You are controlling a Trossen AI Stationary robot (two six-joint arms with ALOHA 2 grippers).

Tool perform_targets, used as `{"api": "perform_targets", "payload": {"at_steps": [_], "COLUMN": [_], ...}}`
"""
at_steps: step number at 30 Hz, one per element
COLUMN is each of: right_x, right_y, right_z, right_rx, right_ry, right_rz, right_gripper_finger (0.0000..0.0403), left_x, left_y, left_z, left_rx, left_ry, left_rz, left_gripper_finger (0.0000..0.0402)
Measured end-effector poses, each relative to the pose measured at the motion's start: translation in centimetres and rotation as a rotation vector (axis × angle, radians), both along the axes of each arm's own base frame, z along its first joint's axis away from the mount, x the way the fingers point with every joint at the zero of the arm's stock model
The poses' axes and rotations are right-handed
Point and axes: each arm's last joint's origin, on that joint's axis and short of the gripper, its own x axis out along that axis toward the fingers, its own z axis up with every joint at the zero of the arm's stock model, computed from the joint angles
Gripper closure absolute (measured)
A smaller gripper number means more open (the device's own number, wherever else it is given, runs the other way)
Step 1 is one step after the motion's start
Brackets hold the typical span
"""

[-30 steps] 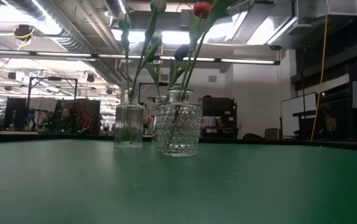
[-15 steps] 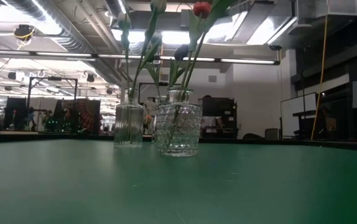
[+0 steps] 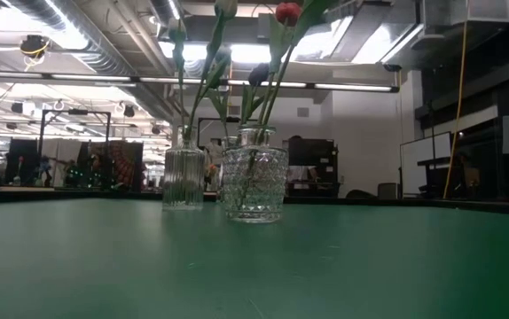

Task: Sort flowers into vase by color
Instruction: Put the pink flower into the bottom transparent vase

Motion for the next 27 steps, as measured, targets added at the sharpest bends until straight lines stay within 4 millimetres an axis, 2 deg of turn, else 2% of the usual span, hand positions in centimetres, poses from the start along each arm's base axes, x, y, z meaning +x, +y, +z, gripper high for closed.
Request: {"api": "perform_targets", "payload": {"at_steps": [6, 16, 27], "right_x": [0.7, 0.9, 0.8], "right_y": [0.2, -0.1, -0.2], "right_z": [-0.7, -0.9, -1.0], "right_rx": [-0.024, -0.069, -0.084], "right_ry": [0.017, 0.013, 0.02], "right_rz": [0.006, -0.109, -0.138], "right_gripper_finger": [0.0212, 0.0215, 0.0305], "left_x": [1.0, 1.2, 1.2], "left_y": [0.3, 0.5, 0.7], "left_z": [0.6, 0.5, 0.5], "left_rx": [-0.015, 0.012, 0.046], "left_ry": [-0.091, -0.101, -0.108], "left_rz": [0.024, 0.047, 0.107], "left_gripper_finger": [0.0394, 0.0394, 0.0394]}}
